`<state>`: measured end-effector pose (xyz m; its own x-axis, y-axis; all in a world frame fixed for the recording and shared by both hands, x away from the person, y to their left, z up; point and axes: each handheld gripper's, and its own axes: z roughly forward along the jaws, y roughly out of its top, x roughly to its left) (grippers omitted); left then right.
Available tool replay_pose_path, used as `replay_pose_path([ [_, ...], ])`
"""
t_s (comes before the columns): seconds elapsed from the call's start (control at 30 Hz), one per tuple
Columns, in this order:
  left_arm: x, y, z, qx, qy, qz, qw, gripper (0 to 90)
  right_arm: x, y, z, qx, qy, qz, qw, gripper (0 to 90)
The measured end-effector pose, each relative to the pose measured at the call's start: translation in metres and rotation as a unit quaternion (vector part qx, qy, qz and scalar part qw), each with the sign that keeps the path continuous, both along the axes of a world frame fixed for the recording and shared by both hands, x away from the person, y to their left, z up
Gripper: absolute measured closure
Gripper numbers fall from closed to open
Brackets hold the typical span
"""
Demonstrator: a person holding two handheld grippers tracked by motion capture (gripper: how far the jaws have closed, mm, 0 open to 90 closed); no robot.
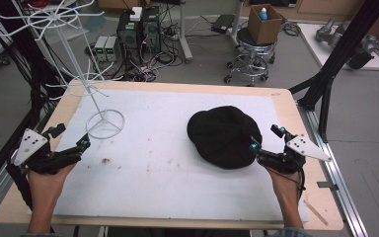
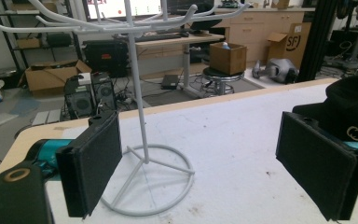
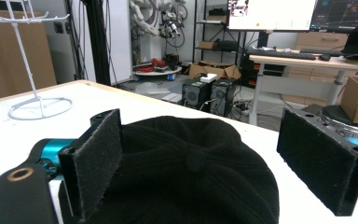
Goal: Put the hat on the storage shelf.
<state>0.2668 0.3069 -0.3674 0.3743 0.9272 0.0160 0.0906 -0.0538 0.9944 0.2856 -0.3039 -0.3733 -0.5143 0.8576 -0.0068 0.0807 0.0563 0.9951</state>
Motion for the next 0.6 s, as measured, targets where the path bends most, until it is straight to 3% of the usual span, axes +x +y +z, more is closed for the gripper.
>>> replay_pose_path([
  [0.6,0.0007,-0.0008,-0.0013,-0.003,0.003,-0.001,1.0,14.7,-0.0011,-0.0005,0.0004,-0.006,-0.008,0.001,0.9999,13.4],
])
